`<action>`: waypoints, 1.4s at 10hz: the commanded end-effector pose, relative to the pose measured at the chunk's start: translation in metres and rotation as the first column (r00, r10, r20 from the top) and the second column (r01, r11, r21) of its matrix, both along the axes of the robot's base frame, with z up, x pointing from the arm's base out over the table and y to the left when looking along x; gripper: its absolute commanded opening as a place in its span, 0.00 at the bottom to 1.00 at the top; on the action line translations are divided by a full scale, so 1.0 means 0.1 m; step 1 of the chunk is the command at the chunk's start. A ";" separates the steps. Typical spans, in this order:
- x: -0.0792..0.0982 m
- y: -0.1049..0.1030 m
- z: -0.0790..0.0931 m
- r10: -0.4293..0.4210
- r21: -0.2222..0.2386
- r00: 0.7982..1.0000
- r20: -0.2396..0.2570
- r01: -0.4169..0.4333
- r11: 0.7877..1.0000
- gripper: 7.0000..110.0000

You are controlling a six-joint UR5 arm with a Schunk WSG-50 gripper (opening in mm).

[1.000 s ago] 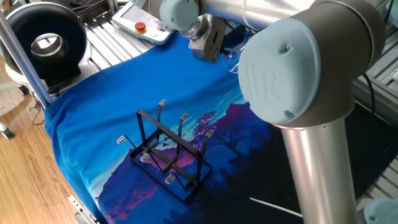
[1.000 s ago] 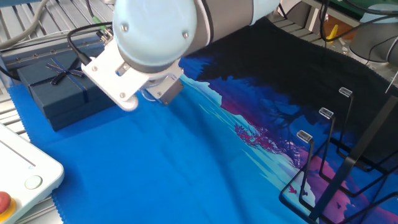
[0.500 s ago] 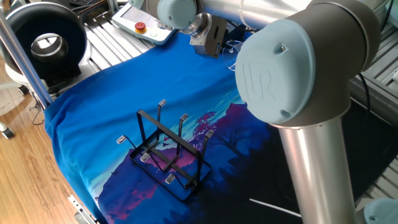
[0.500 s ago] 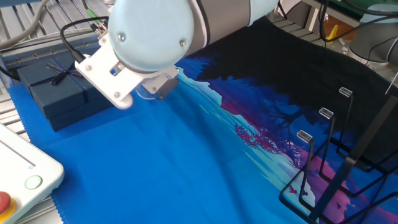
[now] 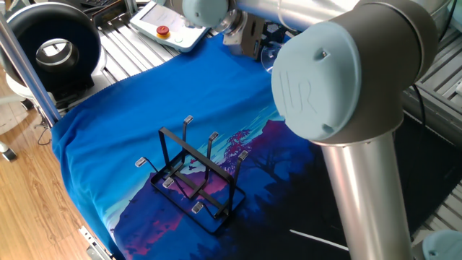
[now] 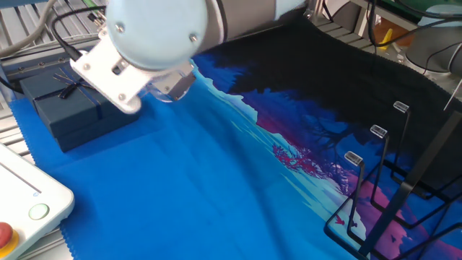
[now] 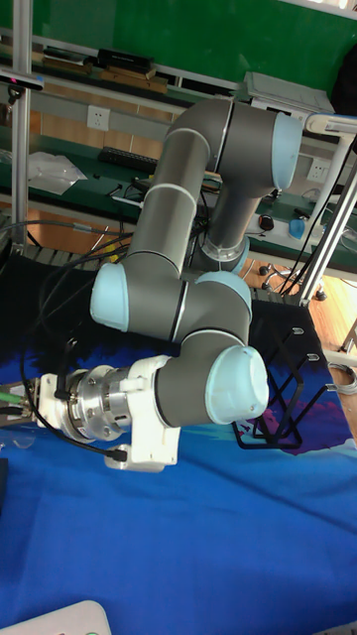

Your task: Take the cup off the cup rack

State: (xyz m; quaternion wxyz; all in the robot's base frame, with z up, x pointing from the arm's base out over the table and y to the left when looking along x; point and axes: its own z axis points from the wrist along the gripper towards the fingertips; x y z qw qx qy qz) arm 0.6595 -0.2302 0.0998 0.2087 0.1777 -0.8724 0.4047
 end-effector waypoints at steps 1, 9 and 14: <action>0.08 -0.27 -0.04 0.014 0.029 1.000 0.006 -0.015 0.999 0.15; 0.03 -0.94 0.31 0.071 0.143 0.993 -0.095 -0.057 0.988 0.15; -0.21 -1.12 0.03 0.052 0.220 0.992 -0.111 -0.027 0.975 0.15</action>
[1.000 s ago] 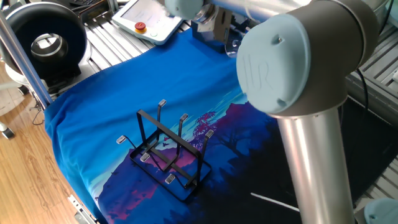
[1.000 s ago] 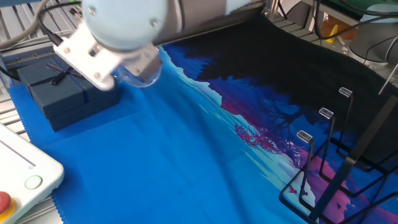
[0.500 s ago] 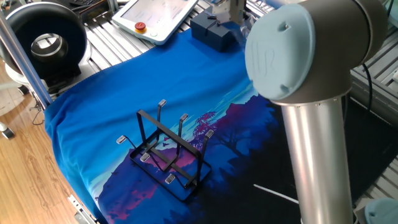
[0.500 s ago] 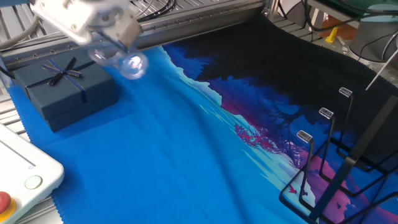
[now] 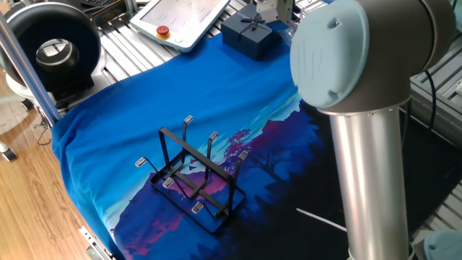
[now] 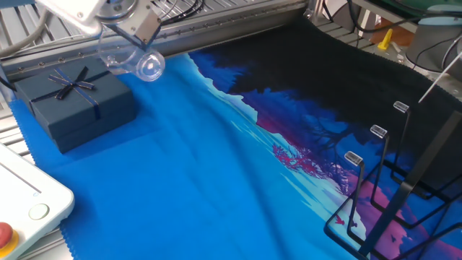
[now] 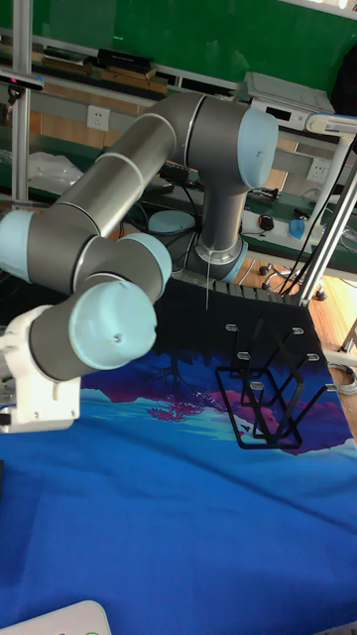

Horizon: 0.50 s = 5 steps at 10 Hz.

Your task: Take the cup off the cup rack

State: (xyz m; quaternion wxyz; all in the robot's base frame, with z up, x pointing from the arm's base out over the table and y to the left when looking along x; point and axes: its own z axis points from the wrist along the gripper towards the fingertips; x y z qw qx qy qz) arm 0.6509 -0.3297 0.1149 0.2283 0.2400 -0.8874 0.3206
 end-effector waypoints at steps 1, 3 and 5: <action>-0.12 -0.17 -0.09 -0.009 0.032 1.000 -0.016 0.010 0.999 0.15; -0.15 -0.24 0.00 -0.001 0.038 0.999 -0.047 0.003 0.999 0.15; -0.44 -0.14 0.24 -0.080 0.030 0.984 -0.162 0.085 0.996 0.36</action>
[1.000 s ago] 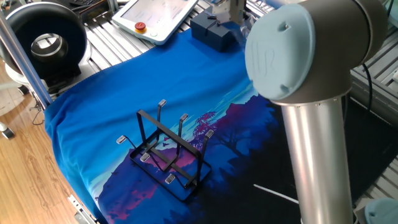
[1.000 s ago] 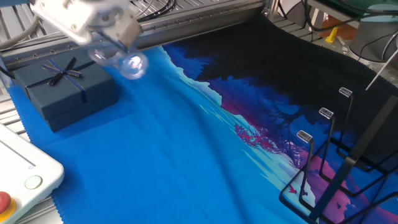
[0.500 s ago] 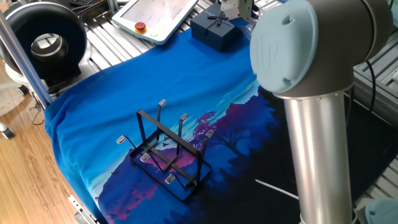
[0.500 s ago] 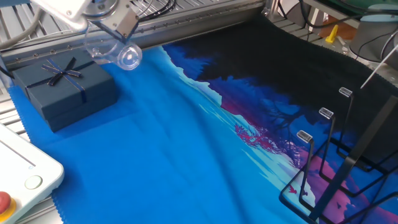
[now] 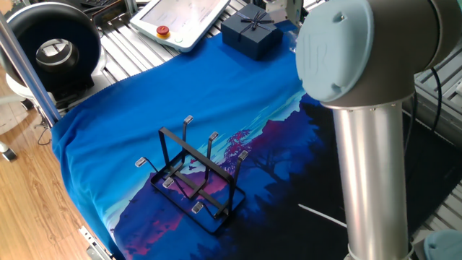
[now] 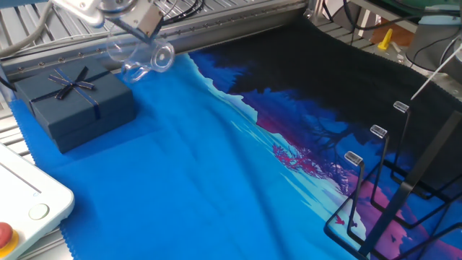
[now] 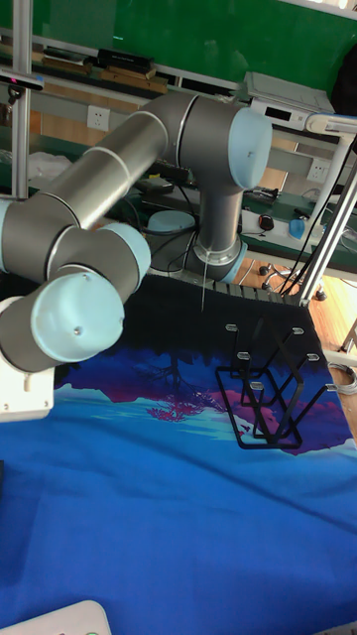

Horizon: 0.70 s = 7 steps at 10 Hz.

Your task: Take the cup off the cup rack

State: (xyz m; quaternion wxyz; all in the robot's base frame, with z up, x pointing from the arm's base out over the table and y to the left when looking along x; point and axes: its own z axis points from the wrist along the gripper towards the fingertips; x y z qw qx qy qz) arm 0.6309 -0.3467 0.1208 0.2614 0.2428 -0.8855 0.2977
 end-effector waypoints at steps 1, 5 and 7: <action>-0.36 0.16 0.23 -0.097 0.035 0.987 -0.129 0.102 0.994 0.36; -0.53 0.28 0.21 -0.149 0.070 0.972 -0.181 0.164 0.984 0.36; -0.58 0.09 0.14 -0.146 0.055 0.970 -0.194 0.159 0.986 0.15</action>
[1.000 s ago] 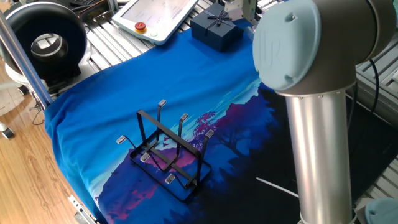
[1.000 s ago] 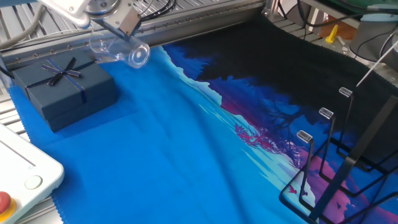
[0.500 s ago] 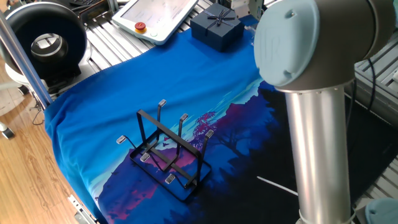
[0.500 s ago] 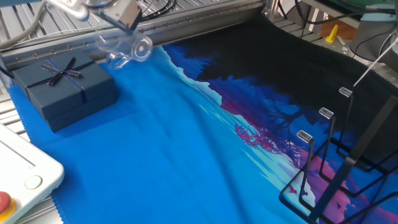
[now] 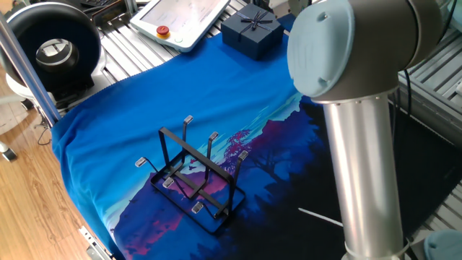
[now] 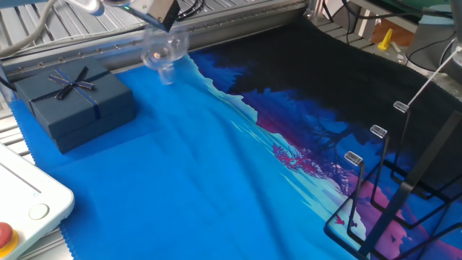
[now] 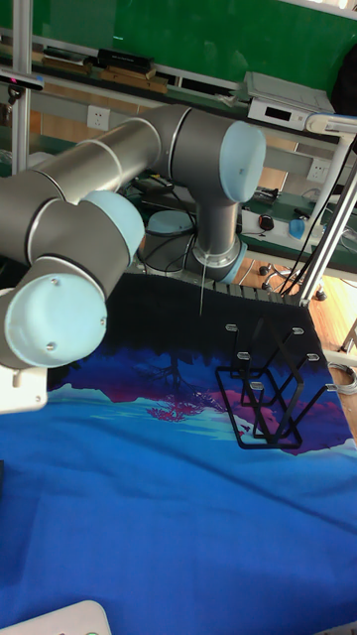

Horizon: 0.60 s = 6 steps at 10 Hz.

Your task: Take the cup off the cup rack

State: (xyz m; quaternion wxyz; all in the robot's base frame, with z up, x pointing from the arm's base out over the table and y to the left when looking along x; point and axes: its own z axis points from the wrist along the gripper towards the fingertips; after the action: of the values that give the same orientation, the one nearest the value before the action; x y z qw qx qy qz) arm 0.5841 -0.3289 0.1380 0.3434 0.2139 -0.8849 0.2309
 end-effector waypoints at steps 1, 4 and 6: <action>-0.12 -0.23 -0.07 -0.006 0.000 1.000 -0.027 0.006 1.000 0.15; 0.01 -0.49 -0.03 0.053 0.059 0.998 -0.014 -0.052 0.997 0.15; 0.17 -0.57 0.03 0.096 0.044 0.995 0.014 -0.096 0.994 0.15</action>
State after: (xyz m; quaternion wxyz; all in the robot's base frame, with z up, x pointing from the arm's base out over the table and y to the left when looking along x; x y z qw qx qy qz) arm 0.5889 -0.3727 0.1377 0.3380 0.2450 -0.8802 0.2256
